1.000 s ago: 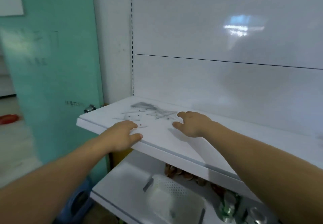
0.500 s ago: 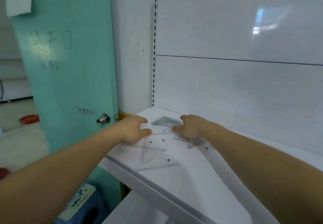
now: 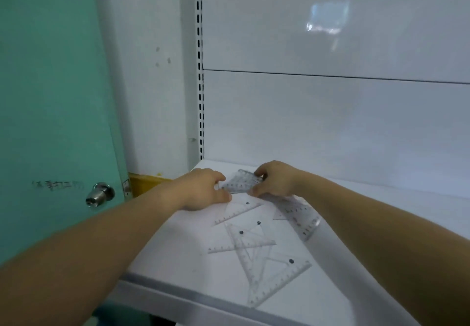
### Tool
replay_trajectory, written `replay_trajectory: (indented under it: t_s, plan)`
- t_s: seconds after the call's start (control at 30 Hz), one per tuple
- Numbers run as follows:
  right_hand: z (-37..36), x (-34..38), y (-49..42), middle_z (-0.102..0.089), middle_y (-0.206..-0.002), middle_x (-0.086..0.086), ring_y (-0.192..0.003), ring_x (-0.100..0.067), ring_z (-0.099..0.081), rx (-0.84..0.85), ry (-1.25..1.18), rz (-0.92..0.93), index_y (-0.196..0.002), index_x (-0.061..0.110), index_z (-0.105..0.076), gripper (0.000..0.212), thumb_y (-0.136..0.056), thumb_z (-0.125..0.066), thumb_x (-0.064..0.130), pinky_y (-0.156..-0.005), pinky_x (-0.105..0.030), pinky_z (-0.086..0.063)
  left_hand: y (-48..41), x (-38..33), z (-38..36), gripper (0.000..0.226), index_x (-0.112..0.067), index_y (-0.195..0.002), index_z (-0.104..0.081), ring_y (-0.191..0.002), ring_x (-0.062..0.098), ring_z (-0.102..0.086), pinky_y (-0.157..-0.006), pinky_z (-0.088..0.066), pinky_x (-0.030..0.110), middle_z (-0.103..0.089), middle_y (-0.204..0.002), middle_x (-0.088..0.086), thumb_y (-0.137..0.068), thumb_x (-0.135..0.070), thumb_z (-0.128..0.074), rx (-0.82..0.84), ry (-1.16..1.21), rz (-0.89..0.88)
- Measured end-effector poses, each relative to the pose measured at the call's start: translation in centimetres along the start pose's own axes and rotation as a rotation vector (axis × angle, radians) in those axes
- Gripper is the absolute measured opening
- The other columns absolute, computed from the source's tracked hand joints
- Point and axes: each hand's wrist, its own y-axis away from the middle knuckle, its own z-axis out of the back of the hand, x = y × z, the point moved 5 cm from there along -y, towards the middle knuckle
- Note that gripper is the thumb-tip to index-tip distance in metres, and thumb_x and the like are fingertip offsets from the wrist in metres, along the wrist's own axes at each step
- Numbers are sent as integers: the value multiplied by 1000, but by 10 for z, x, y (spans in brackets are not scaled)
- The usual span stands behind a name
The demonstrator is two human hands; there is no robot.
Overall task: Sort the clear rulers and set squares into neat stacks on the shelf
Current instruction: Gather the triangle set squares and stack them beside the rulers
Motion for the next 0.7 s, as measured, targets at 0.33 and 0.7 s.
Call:
replay_trajectory:
  t_s: [0.33,0.7]
  plan:
    - [11,-10,37,-62,-96,-1,-66,-13,-55,-383,-258,-206,-106,17,-59,18,-90,-60,23,-61,-24,-45,-7,-2,-5,71,-29,-150,-18,-145,21,-10,-117,-16,38,-8,-159,-6,-90,-53,-49,15,2,-222]
    - [14,-31,68,-59,-94,-2,-80,-19,-56,-412,-250,-303,-114,17,-56,27,-99,-39,31,-66,-28,-45,-5,-5,-1,28,-20,-114,-58,-110,19,-50,-91,-40,28,-55,-121,1,-90,-34,-57,-45,34,-261]
